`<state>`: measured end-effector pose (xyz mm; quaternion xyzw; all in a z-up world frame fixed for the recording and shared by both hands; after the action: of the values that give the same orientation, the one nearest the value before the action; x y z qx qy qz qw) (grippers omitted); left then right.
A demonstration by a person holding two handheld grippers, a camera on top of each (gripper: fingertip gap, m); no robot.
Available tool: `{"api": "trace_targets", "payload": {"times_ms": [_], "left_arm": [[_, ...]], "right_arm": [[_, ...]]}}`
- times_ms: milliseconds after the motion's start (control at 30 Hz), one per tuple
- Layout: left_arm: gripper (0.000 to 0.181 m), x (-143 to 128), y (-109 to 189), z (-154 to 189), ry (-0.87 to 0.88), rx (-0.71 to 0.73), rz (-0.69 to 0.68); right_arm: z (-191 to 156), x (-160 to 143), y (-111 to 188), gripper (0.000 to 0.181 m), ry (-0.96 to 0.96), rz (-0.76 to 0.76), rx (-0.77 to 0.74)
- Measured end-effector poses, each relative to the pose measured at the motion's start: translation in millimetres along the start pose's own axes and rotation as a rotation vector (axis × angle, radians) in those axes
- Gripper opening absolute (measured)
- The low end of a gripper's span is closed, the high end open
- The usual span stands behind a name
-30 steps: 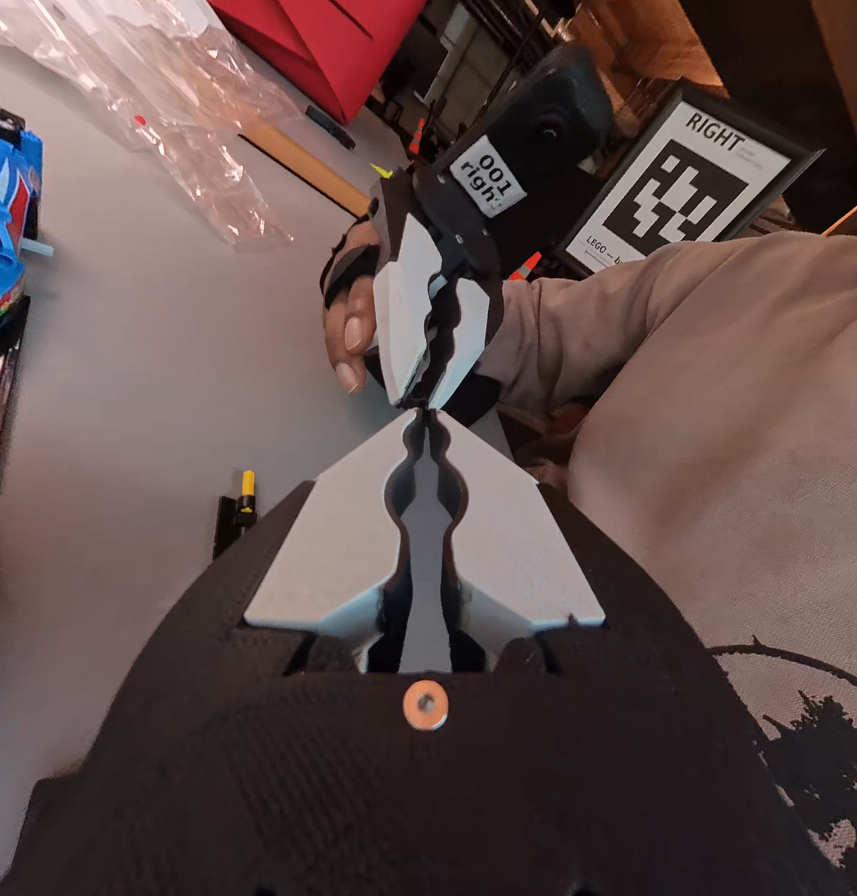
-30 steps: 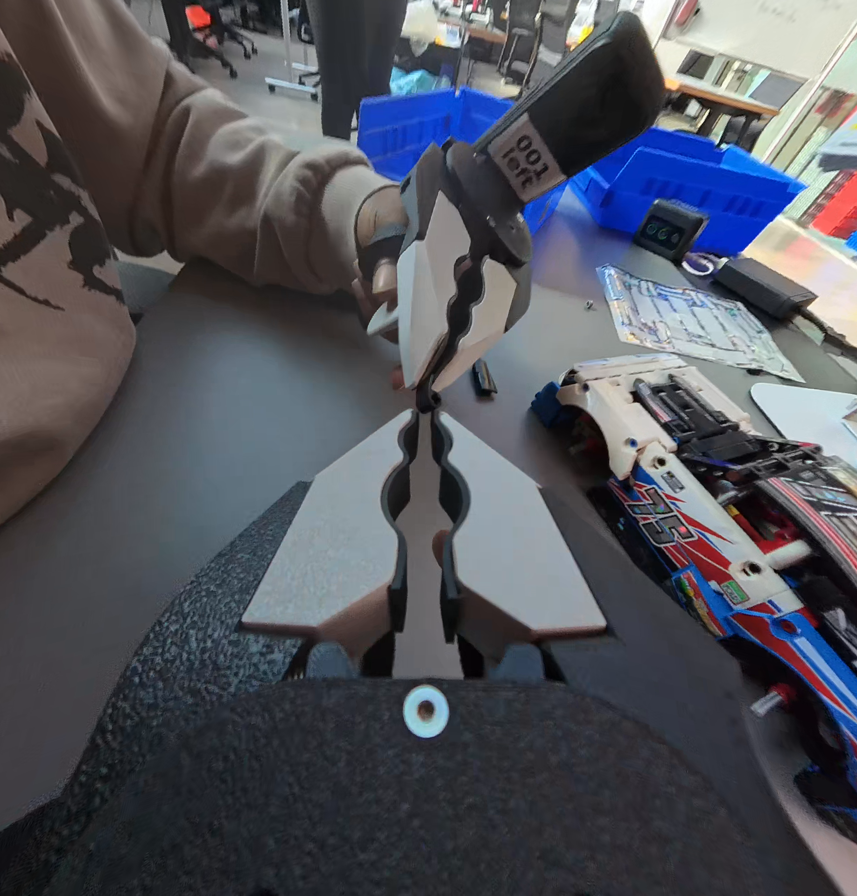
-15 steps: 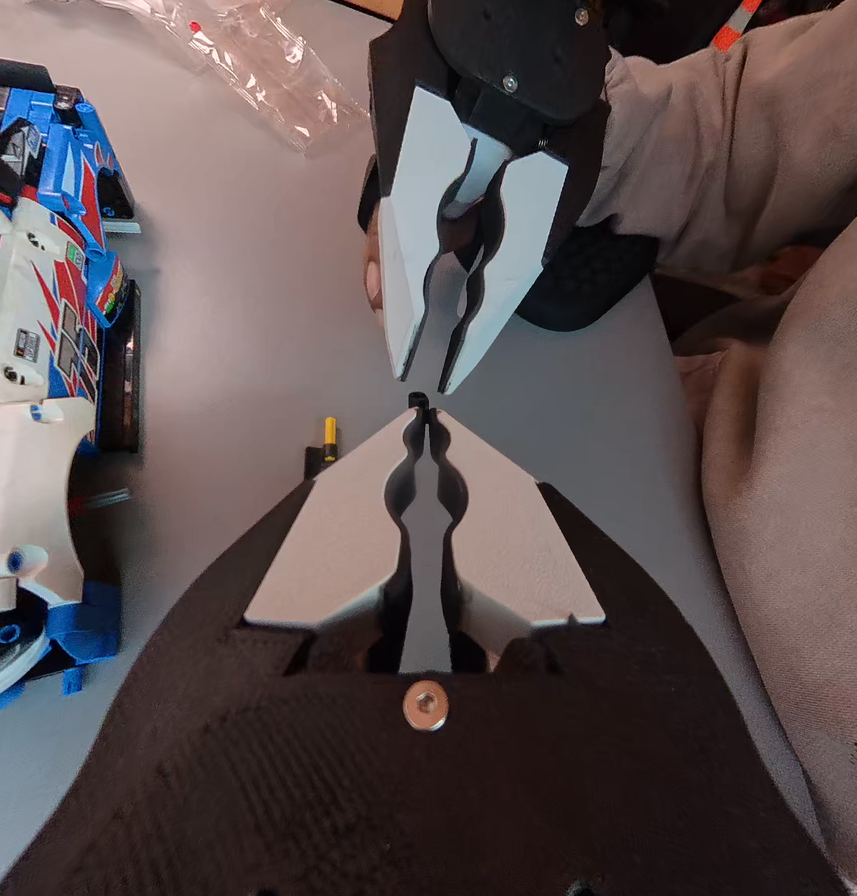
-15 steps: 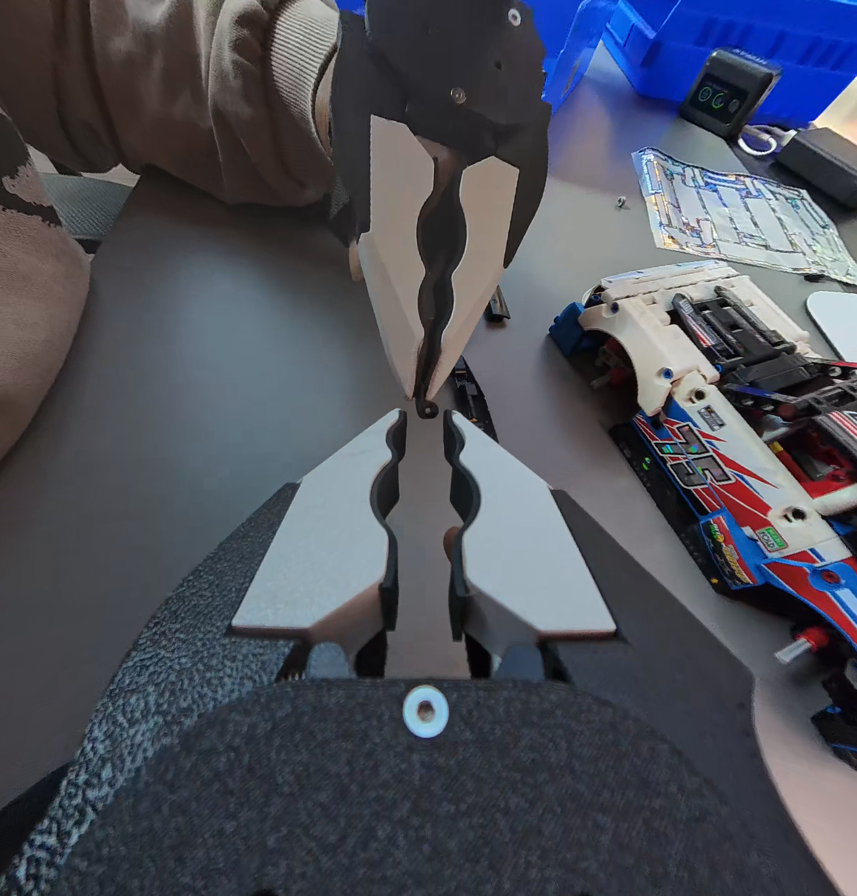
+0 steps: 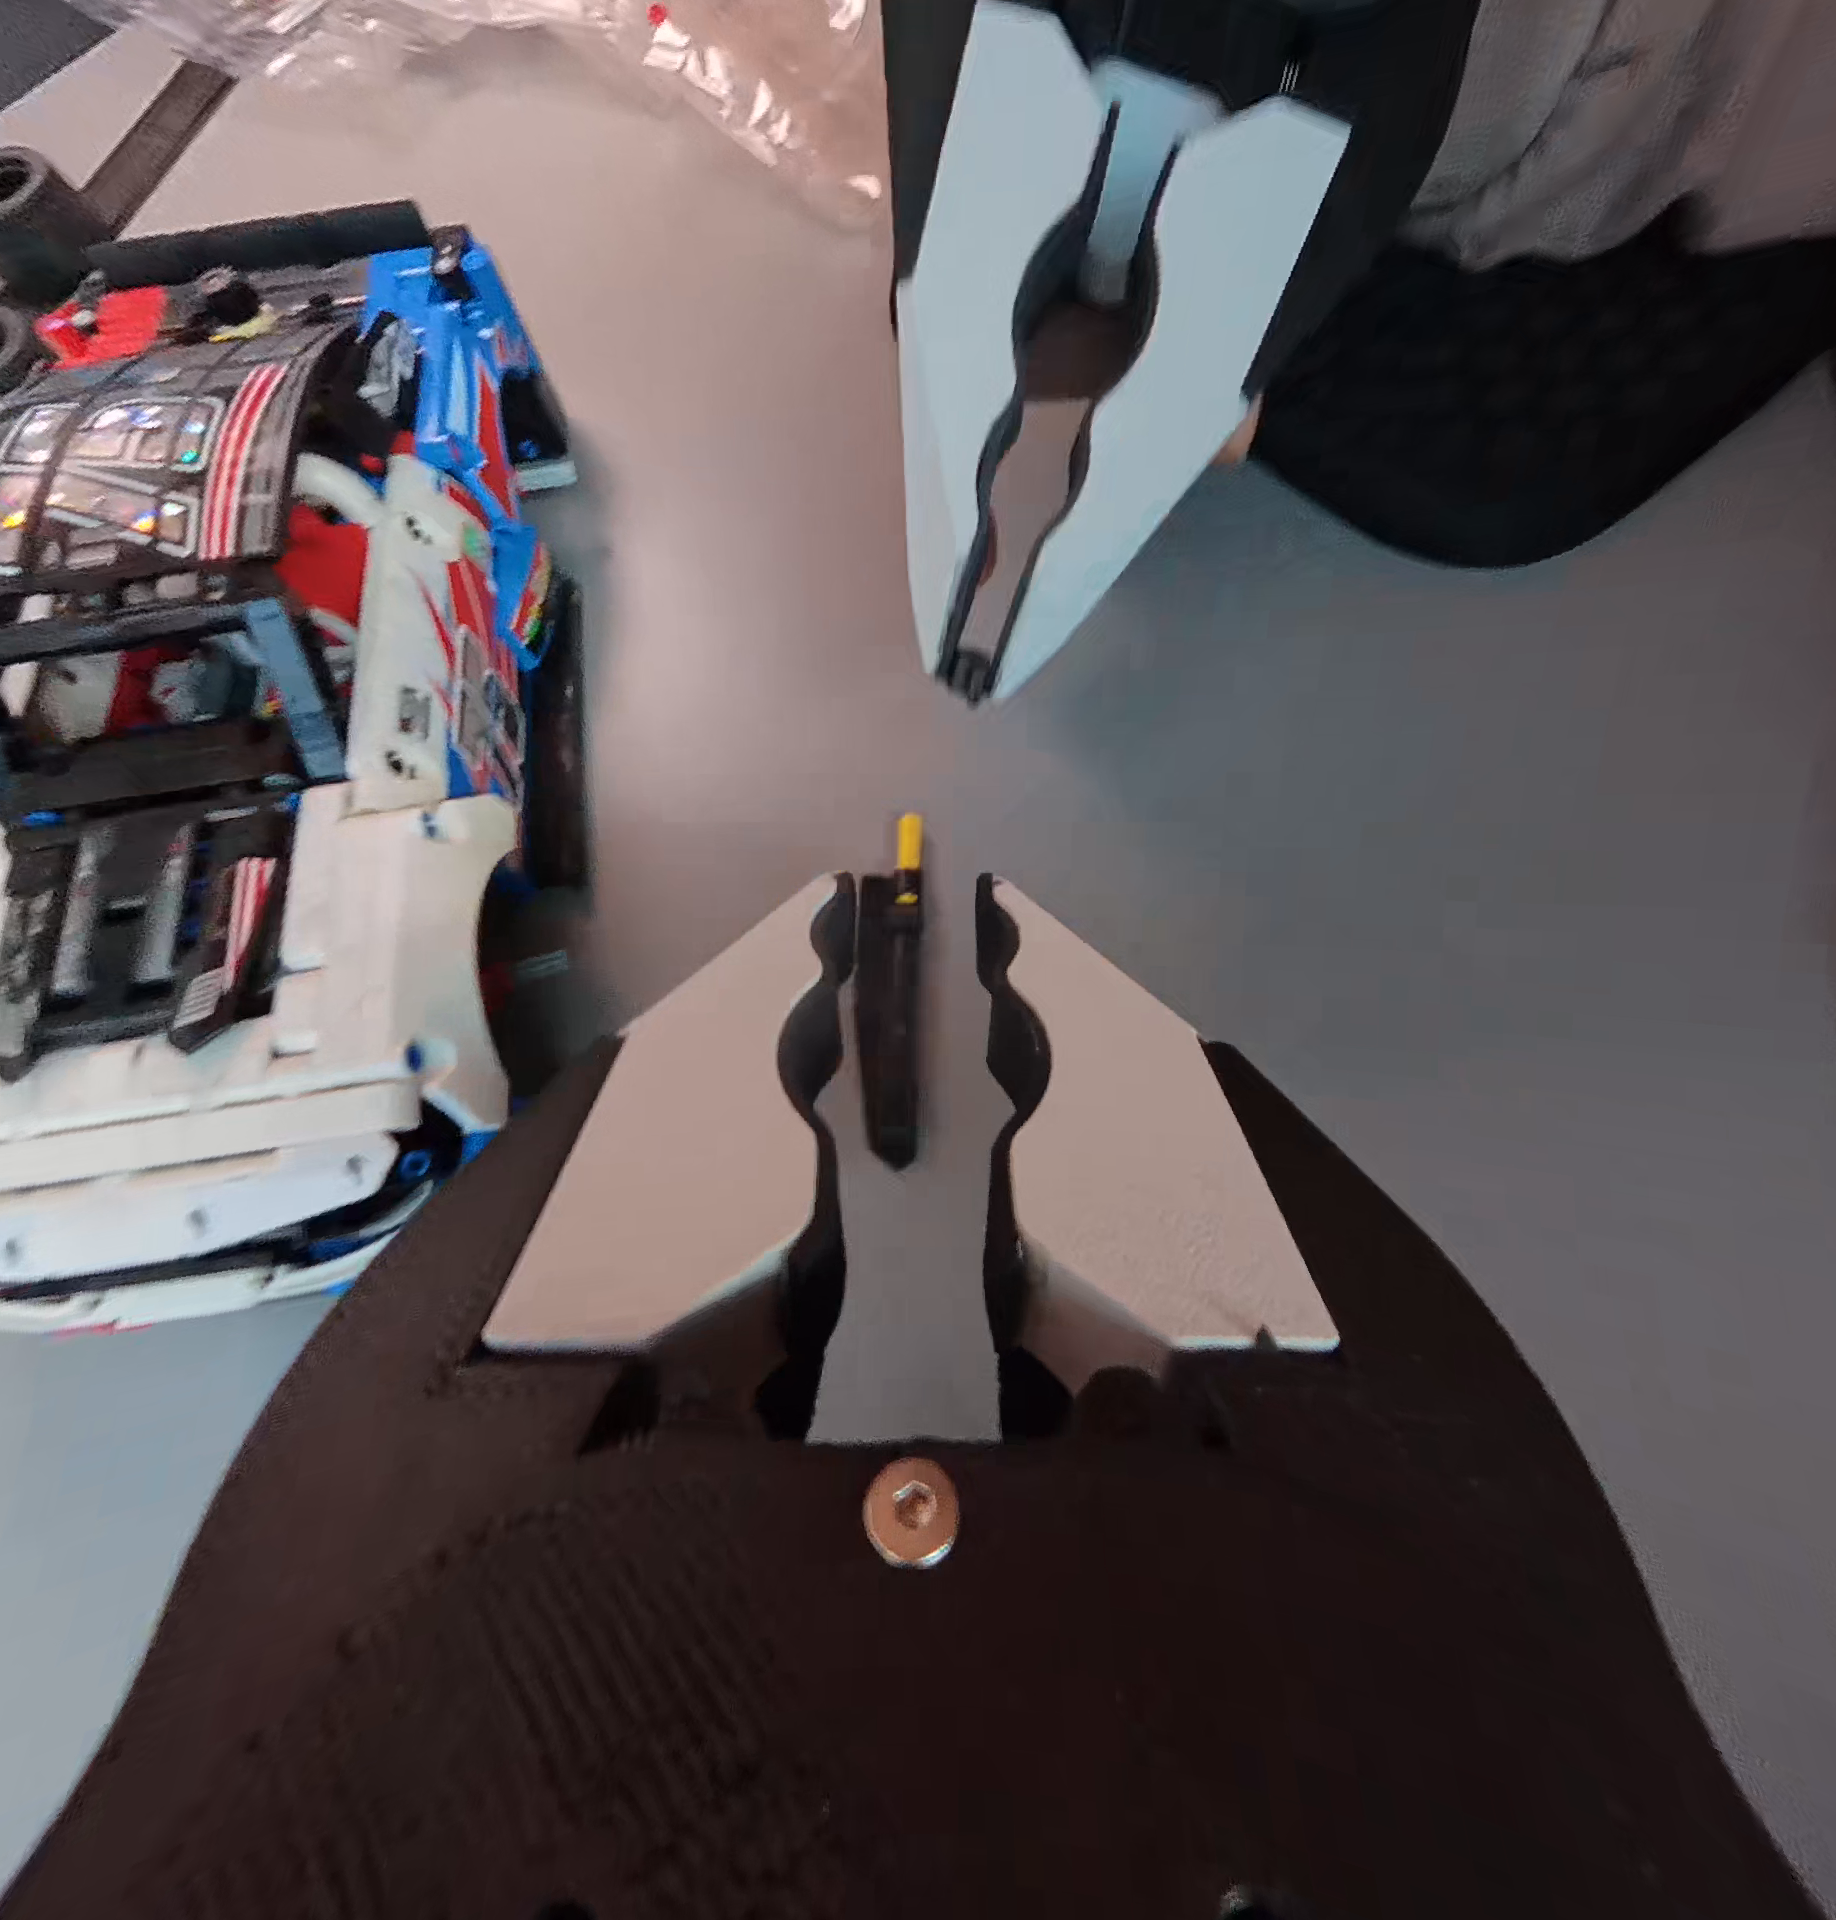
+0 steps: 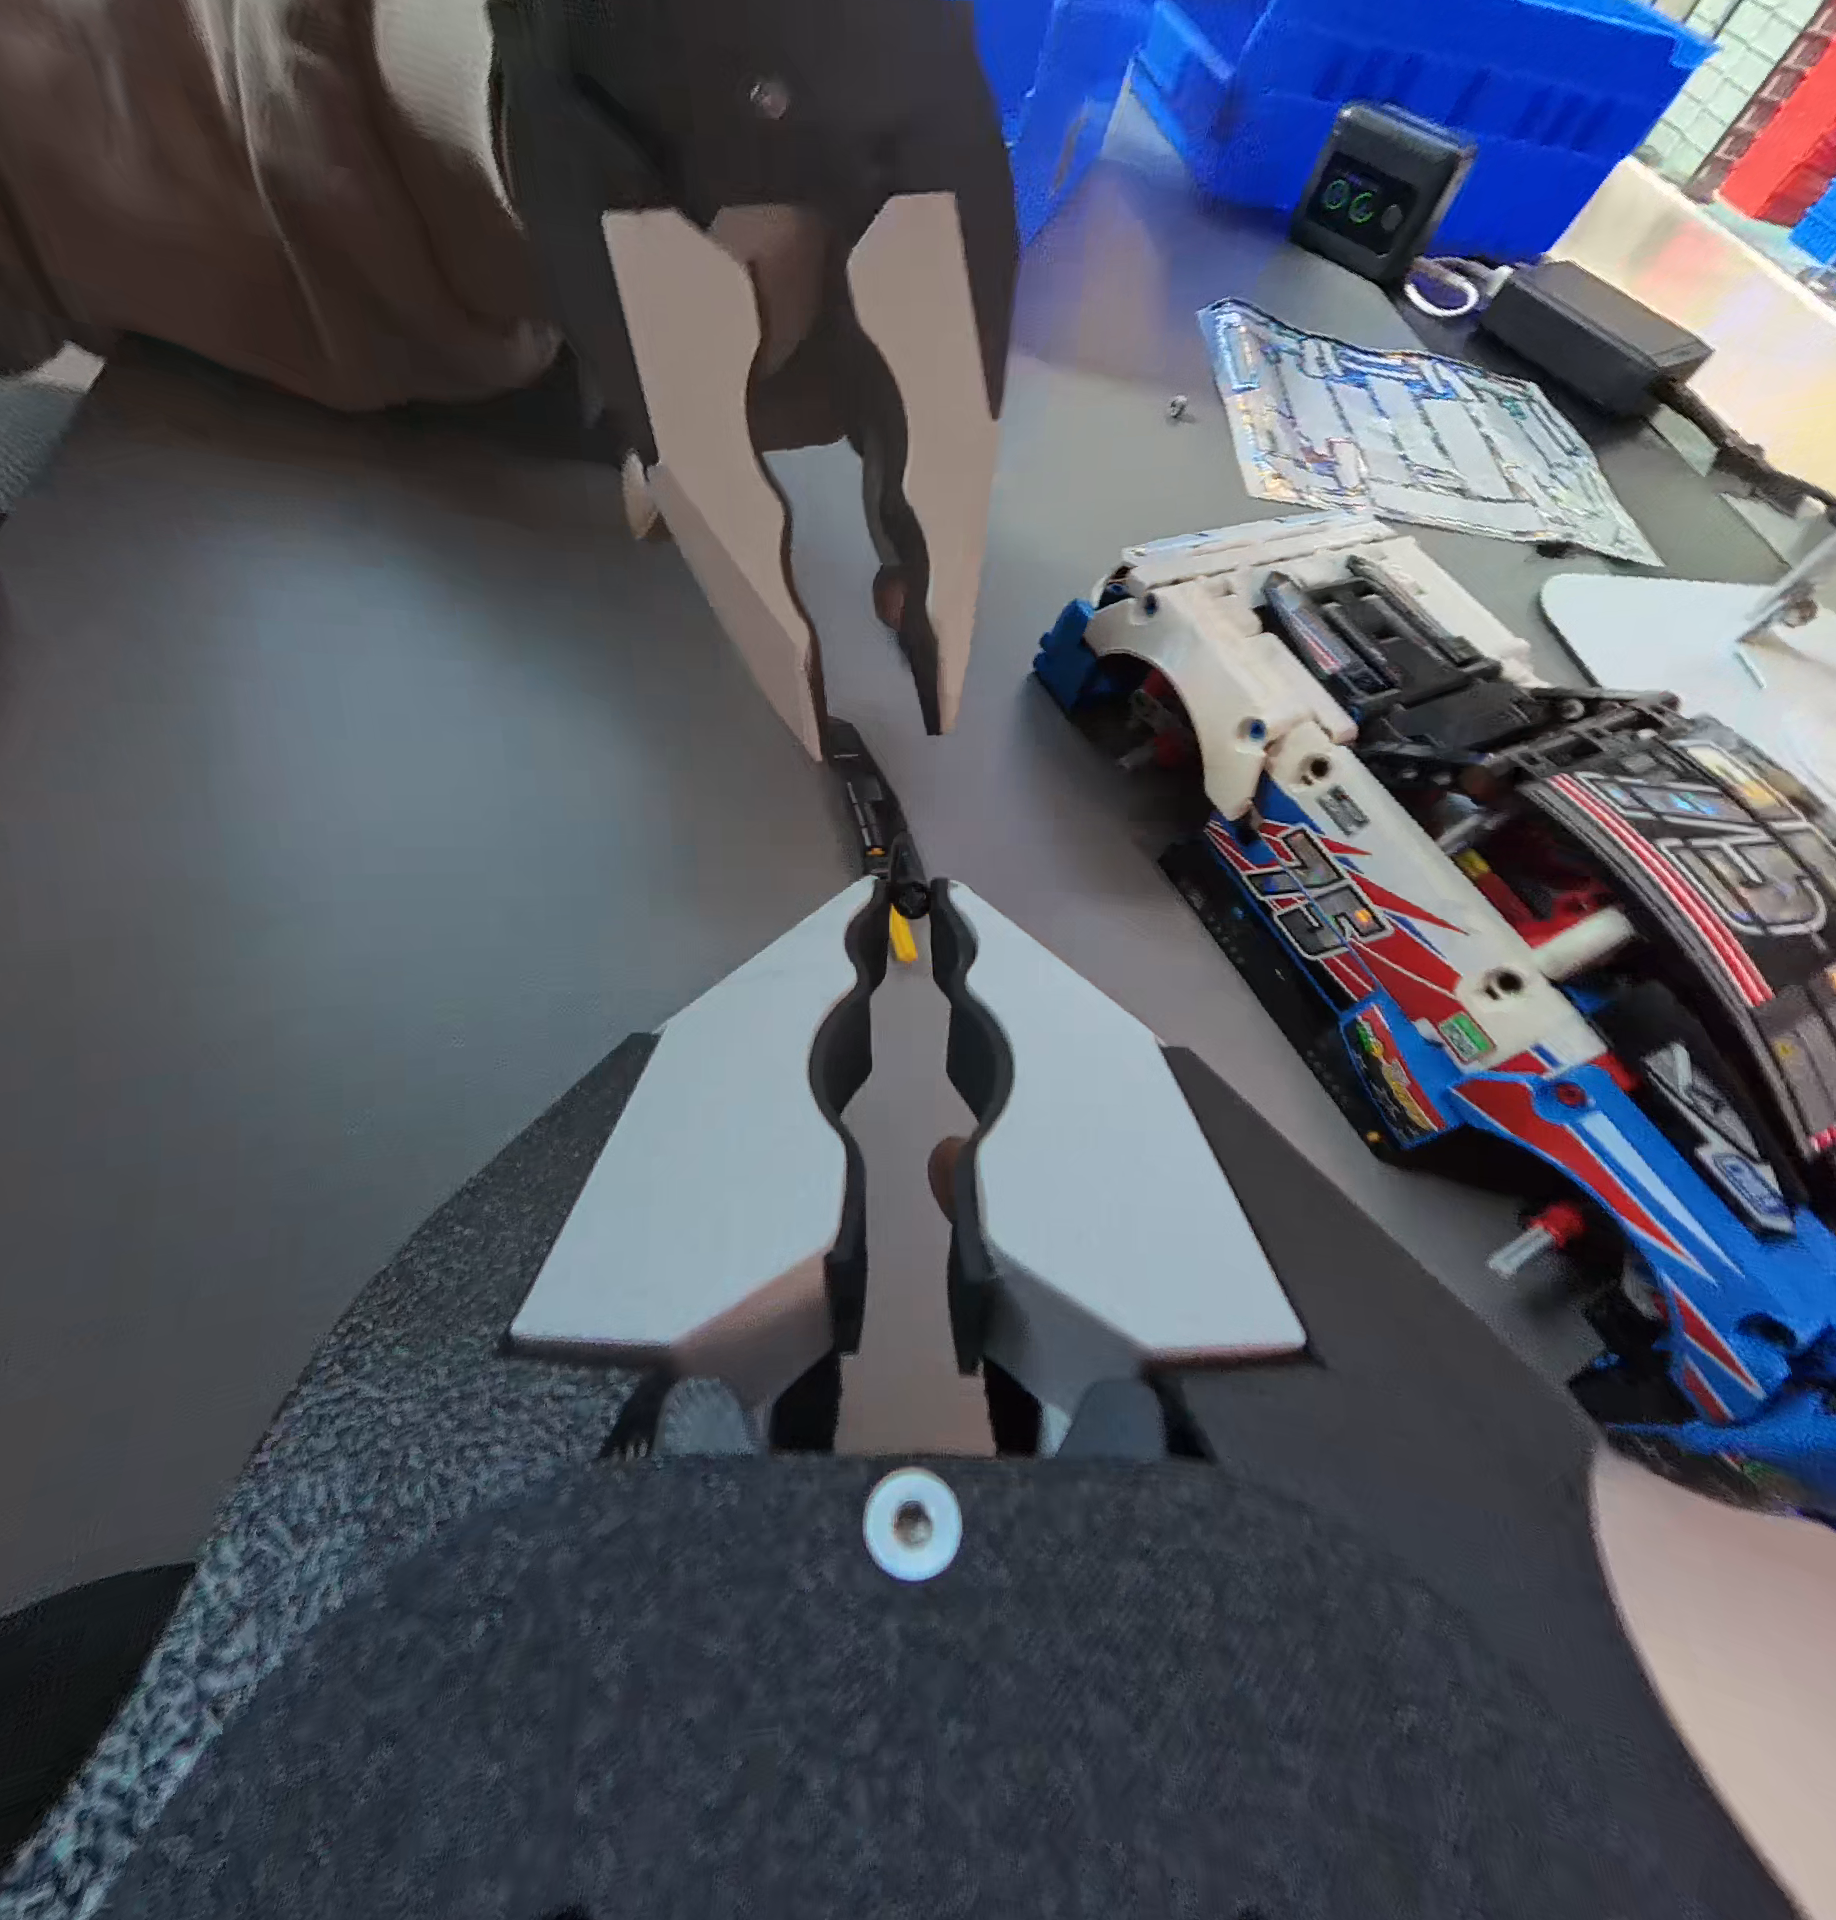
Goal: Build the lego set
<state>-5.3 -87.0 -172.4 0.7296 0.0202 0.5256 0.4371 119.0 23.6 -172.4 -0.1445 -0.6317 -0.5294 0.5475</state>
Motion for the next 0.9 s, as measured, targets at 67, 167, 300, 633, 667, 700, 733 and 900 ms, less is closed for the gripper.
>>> {"api": "trace_targets", "payload": {"times_ms": [67,167,300,633,667,700,733,900], "left_arm": [[0.025,-10,-2,-4,-0.045,0.054,-0.080],[0.024,-18,-11,-2,-0.101,0.075,-0.164],[0.009,-20,-17,-2,-0.094,0.046,-0.184],[0.008,-8,-3,-8,0.461,-0.550,0.131],[0.008,-7,-1,-9,0.516,-0.621,0.183],[0.008,-7,0,-10,0.565,-0.679,0.222],[0.008,-6,1,-10,0.599,-0.734,0.253],[0.008,5,2,-4,0.688,-0.893,0.361]], "right_arm": [[12,-3,8,0.005,-0.086,0.054,-0.016],[19,-6,13,0.005,-0.140,0.087,-0.033],[14,-8,7,0.005,-0.107,0.056,-0.017],[-8,3,11,0.005,0.040,0.195,0.091],[-8,8,15,0.005,0.020,0.257,0.109],[-8,12,20,0.005,-0.002,0.305,0.126],[-7,15,23,0.005,-0.023,0.338,0.142],[-1,21,36,0.005,-0.166,0.482,0.248]]}}
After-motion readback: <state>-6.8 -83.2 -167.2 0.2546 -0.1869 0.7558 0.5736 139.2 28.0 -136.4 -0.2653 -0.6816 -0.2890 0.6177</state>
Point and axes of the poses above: each gripper's, where its closed fingertips meet, y back along the fingers, x out of its top, z = x × y across the jaws, the point moved 8 cm from there along y, back along the fingers, and after that the axes turned 4 degrees about -z, right-handed, at the moved point
